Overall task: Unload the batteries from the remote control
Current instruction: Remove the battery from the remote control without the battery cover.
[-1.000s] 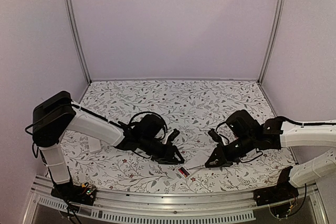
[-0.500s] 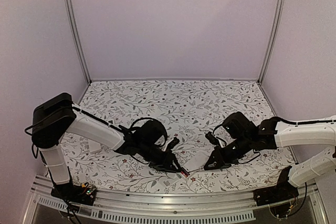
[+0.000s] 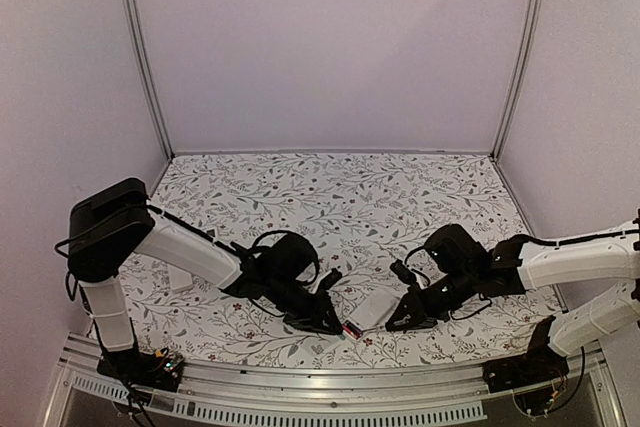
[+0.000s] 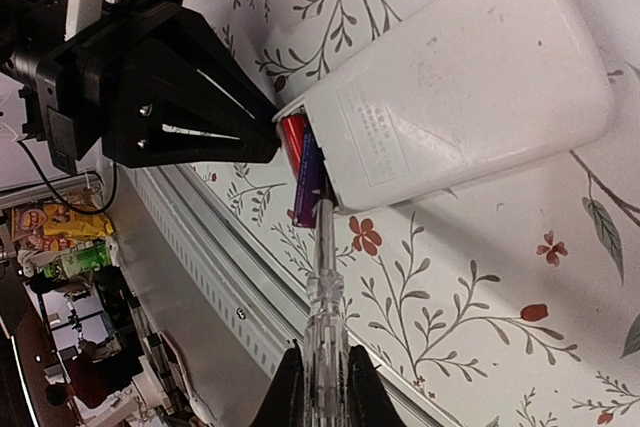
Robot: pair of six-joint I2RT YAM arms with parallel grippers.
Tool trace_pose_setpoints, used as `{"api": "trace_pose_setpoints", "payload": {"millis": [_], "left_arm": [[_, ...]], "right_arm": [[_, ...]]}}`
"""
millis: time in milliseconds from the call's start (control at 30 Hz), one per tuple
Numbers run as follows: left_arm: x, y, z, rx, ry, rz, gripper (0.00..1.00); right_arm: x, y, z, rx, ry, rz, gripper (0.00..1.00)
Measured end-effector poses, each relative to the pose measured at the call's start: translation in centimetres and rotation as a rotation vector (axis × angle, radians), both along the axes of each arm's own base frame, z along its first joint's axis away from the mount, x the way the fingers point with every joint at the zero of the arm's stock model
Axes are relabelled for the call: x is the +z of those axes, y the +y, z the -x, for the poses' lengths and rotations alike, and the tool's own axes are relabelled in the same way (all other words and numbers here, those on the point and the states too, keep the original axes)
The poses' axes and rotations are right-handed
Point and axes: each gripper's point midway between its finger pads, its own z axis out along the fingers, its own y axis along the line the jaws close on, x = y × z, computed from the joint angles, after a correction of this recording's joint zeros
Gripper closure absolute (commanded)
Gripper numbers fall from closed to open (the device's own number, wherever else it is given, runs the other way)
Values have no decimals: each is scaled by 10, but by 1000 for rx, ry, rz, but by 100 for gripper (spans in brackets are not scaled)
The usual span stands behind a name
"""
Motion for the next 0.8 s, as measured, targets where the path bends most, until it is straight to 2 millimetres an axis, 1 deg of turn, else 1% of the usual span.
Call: {"api": "trace_pose_setpoints", "payload": {"millis": [200,533,633,733,800], "left_arm": [[-1,0,1,-3,6,-2,88],[-1,0,1,-3,8,1,89],[-1,-1,1,-2,9,3,89],[-1,-1,1,-2,10,6,89],[-1,-2,1,-1,9,9,89]], "right_arm": [[-5,2,5,-24,32,-62,100],[-4,2,4,-90,51,-128,100],[4,5,2,-98,41,-156,100],[19,12,0,-88,23,-218,100],[25,15,-1,-87,15,-247,100]]}}
